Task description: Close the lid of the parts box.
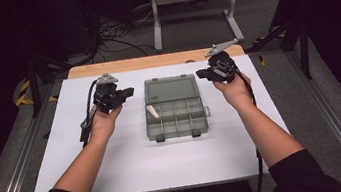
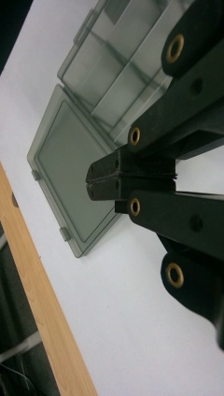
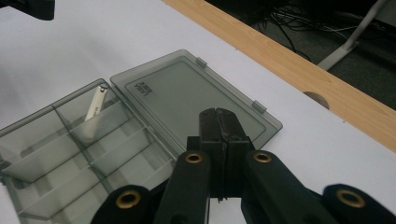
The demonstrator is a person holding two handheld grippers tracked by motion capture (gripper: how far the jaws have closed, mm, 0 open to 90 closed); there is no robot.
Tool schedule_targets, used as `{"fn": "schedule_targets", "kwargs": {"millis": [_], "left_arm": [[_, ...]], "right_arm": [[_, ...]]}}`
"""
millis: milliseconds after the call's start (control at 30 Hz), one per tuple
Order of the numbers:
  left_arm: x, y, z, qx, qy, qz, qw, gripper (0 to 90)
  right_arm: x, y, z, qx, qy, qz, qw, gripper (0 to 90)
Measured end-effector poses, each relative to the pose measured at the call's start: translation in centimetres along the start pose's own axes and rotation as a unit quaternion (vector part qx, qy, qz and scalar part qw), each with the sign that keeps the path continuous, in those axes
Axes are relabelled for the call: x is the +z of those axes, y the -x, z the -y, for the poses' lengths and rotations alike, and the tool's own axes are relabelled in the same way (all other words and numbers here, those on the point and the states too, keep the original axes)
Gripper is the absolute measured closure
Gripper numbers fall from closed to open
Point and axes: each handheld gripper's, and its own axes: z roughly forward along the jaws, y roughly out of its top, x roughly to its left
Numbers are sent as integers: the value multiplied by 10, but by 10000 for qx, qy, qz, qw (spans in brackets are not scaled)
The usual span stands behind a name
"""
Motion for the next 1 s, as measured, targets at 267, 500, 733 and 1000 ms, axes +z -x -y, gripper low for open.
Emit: {"fn": "schedule_targets", "kwargs": {"millis": [267,500,733,1000], "left_arm": [[21,-15,-16,-87,-182,-78,9998,899],[37,-18,-15,-122,-369,-4,9992,899],[55,-19,-10,-98,-620,-112,9980,898],[68,-25,-3,-160,-884,-145,9958,898]], "right_arm": [[10,14,-3,30,-99,98,9999,900],[24,24,5,170,-265,74,9995,900],[37,28,18,304,-486,66,9983,900],[52,36,33,441,-762,76,9961,900]]}}
